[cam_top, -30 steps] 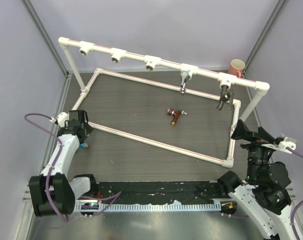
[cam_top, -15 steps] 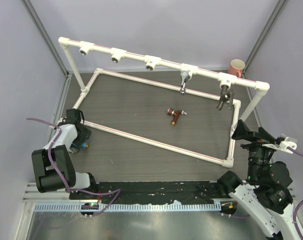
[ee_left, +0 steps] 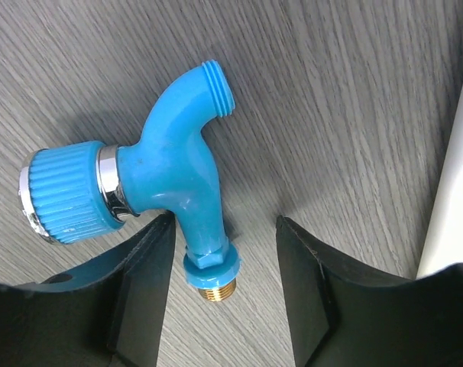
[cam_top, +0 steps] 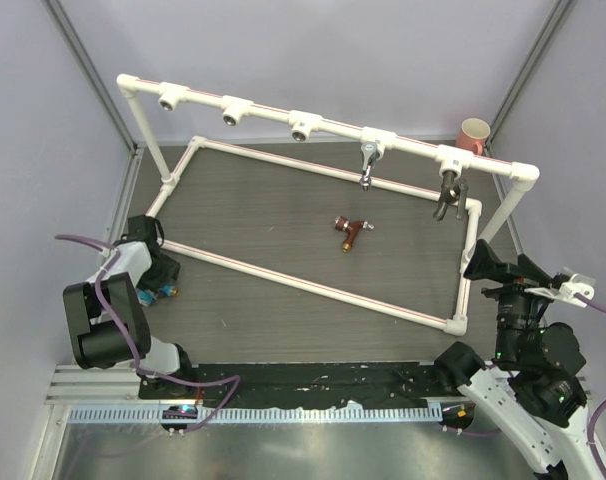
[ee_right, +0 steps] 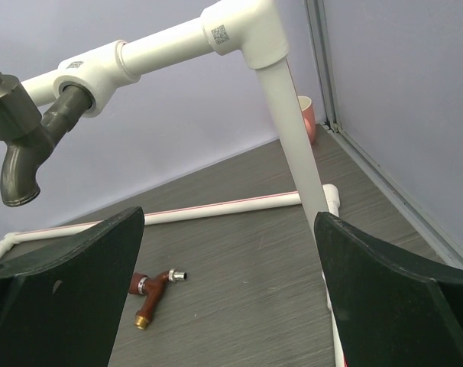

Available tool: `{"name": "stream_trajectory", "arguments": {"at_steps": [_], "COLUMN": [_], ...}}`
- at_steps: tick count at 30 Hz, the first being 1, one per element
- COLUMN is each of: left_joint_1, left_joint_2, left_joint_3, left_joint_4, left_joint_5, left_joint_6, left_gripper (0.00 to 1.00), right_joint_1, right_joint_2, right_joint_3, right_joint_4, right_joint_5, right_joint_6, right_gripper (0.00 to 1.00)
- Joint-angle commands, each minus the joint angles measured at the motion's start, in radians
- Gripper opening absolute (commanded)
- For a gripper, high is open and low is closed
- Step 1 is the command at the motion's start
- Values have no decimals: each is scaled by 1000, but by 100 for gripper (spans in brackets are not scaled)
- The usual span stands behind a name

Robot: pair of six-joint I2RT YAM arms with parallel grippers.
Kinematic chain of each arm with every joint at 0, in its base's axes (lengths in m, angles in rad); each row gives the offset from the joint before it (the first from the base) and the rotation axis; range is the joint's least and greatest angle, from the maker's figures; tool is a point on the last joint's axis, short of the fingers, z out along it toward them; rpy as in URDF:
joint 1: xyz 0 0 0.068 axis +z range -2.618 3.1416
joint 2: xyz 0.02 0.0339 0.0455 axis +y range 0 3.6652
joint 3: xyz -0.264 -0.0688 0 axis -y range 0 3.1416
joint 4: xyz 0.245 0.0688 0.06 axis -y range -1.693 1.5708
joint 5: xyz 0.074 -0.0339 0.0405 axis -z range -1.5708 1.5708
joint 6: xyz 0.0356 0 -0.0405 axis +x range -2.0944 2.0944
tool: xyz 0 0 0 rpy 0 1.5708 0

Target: Install the water faucets

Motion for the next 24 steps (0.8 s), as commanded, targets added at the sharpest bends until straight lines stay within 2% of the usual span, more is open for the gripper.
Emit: {"name": "stream_trajectory", "arguments": {"at_steps": [1, 5, 9, 13, 18, 19, 24], "left_joint_1": [7, 7, -1, -38, -127, -145, -275], "left_joint_2": [40, 22, -24, -93, -208, -224, -346], "left_joint_3": [8, -1, -12, -31, -57, -63, -86], "left_joint_4": [55, 72, 96, 119, 155, 161, 199], "left_joint_5": [85, 139, 174, 193, 217, 217, 232], "left_joint_6": [0, 6, 9, 11, 11, 11, -26], "left_gripper": [54, 40, 21, 12, 8, 8, 6], "right_joint_1": [10, 13, 13, 13, 14, 14, 14], "right_joint_2": [-25, -26, -25, -25, -23, -22, -9], "right_joint_3": [37, 40, 46, 51, 43, 42, 45], "right_joint_4": [13, 10, 2, -4, 8, 16, 33], "right_joint_5": [20, 20, 22, -4, -182, -273, -402], "right_joint_6": [-1, 2, 11, 23, 10, 2, 49], "right_gripper": [100, 100, 100, 100, 100, 100, 100]}}
